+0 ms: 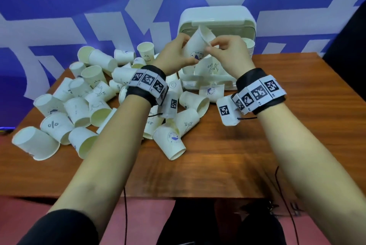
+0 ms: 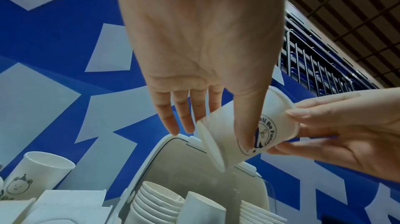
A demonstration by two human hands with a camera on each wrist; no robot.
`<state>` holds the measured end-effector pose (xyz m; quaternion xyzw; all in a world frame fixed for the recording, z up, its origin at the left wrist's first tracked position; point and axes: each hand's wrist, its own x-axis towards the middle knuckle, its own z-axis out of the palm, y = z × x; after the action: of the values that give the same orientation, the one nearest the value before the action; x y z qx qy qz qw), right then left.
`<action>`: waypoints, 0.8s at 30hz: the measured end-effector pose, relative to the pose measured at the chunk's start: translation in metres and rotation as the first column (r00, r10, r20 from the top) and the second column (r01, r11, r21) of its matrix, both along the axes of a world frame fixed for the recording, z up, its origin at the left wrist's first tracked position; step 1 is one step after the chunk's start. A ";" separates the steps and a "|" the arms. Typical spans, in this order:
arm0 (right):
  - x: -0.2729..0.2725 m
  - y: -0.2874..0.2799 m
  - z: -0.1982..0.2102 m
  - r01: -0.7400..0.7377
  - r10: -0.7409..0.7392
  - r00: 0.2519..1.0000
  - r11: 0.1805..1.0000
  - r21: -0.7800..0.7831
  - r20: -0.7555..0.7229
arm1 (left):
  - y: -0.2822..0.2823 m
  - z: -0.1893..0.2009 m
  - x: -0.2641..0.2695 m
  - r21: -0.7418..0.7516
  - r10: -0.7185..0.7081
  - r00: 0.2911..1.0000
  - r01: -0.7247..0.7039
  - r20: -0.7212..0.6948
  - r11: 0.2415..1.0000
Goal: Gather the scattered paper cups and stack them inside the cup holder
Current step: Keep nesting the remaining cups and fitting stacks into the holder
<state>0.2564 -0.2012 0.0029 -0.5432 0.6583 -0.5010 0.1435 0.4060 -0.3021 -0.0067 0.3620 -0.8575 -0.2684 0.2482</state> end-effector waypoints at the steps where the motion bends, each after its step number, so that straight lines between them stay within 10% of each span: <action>1: -0.002 -0.005 0.002 0.002 -0.002 1.000 1.000 -0.005 -0.001 | -0.008 0.001 -0.003 -0.005 0.001 1.000 -0.001 -0.004 1.000; 24: -0.032 -0.102 -0.060 -0.068 0.017 0.953 0.985 -0.160 -0.303 | -0.097 -0.044 -0.029 -0.027 0.014 0.998 -0.015 -0.062 1.000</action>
<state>0.2246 -0.3031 -0.0569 -0.6373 0.6158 -0.4632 0.0060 0.3765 -0.3987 -0.0511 0.3563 -0.8503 -0.2661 0.2815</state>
